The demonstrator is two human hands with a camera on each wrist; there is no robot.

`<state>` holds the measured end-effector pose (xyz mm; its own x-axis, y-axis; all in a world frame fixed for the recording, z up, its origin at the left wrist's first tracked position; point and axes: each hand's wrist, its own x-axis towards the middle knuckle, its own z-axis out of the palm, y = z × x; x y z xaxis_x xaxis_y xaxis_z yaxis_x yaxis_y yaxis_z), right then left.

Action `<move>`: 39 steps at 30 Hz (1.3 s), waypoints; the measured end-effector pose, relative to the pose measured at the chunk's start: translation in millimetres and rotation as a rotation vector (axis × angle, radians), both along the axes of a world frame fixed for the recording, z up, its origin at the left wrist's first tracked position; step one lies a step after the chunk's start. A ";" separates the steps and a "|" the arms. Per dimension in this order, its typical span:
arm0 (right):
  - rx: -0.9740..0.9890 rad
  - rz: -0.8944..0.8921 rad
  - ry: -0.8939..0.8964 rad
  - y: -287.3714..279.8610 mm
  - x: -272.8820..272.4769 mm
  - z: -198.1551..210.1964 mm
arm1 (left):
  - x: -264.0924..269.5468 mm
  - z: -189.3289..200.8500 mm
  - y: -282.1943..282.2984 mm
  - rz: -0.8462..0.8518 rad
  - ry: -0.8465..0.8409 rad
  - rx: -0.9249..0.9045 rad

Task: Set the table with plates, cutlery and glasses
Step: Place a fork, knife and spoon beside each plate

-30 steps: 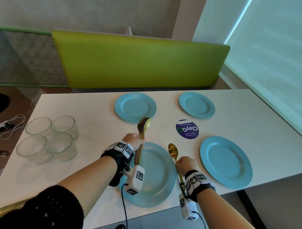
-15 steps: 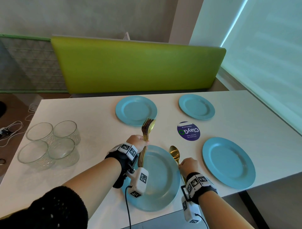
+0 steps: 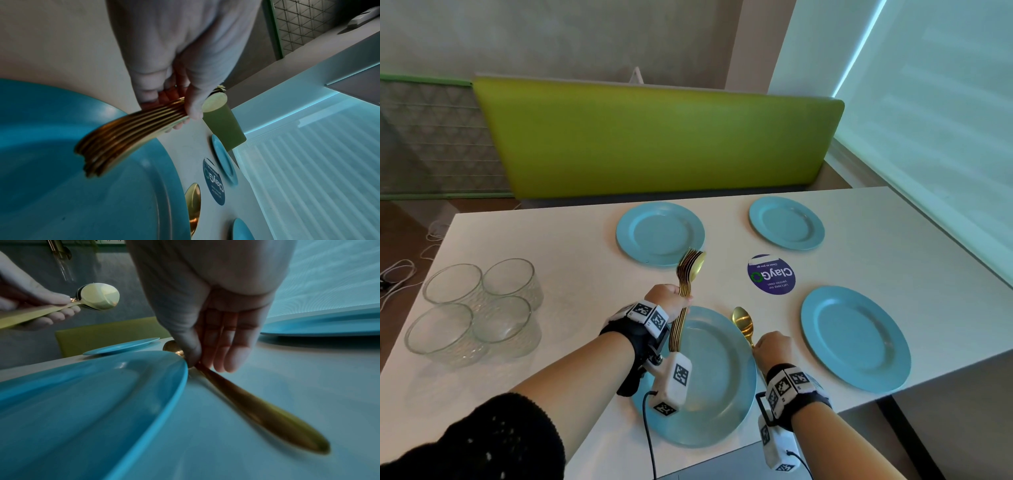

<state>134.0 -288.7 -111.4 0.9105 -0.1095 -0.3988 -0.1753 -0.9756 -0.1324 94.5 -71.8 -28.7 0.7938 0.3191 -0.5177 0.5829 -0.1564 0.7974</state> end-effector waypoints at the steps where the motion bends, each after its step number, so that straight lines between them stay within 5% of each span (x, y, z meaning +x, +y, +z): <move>1: 0.000 0.000 0.000 -0.3 0.1 -0.9 | -0.1 0.0 -0.5 -0.001 -0.002 0.001; 39: 0.117 -0.010 0.003 -11.3 -26.5 41.4 | 0.2 2.7 -20.5 -0.049 -0.008 -0.019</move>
